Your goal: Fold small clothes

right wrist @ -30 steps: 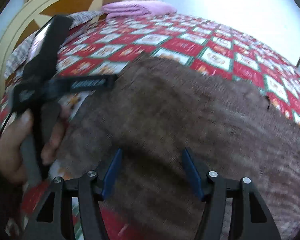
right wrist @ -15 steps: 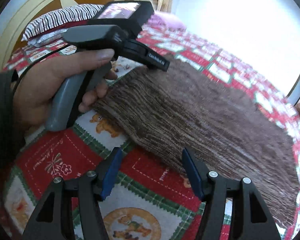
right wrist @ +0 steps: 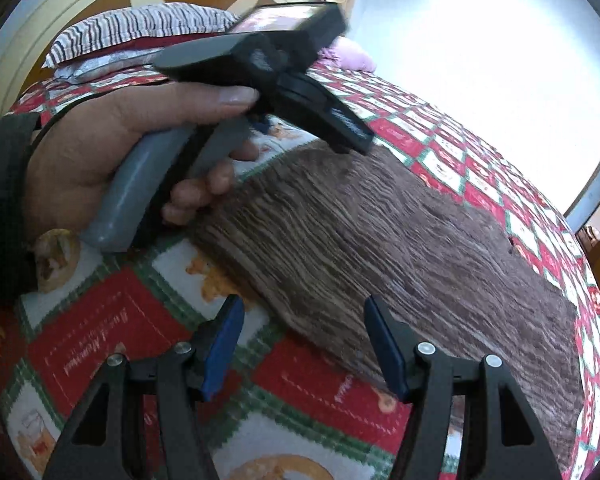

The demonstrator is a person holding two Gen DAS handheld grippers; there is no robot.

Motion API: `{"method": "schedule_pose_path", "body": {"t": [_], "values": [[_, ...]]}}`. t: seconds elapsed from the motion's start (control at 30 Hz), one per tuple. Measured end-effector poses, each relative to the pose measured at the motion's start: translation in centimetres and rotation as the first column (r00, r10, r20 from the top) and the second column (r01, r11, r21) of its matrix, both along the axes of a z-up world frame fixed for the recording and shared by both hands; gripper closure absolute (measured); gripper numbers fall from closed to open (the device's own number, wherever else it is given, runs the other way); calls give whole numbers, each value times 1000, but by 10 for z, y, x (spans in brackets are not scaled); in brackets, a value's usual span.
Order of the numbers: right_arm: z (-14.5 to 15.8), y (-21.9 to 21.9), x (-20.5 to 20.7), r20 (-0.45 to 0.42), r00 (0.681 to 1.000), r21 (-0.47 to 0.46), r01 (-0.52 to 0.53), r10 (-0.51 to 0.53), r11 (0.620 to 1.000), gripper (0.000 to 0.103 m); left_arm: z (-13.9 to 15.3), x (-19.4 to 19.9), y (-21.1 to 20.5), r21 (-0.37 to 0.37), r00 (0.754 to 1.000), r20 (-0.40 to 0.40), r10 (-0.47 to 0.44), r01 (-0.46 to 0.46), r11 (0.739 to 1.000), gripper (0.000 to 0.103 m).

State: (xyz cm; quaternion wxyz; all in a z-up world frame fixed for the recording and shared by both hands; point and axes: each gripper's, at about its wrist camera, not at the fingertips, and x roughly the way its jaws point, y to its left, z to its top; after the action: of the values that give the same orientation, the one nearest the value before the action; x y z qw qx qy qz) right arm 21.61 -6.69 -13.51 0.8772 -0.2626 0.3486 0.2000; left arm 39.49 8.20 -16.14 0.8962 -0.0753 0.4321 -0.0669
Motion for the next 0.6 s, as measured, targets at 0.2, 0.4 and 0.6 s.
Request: {"method": "schedule_pose_path", "body": {"t": [0.2,0.4,0.6], "values": [[0,19,8,8,1000,-11,-29,29,1000,40,3,13,-2,-50,998,-4,-57,57,997,17],[-5,24,14,8,999,-19,-38,38,999,40,5,5,12,-214,995,60,-81,92,973,20],[-4,32,19,21,999,-30,-39,40,999,40,0,22,-6,-117,995,-4,-102,101,988,19]]}}
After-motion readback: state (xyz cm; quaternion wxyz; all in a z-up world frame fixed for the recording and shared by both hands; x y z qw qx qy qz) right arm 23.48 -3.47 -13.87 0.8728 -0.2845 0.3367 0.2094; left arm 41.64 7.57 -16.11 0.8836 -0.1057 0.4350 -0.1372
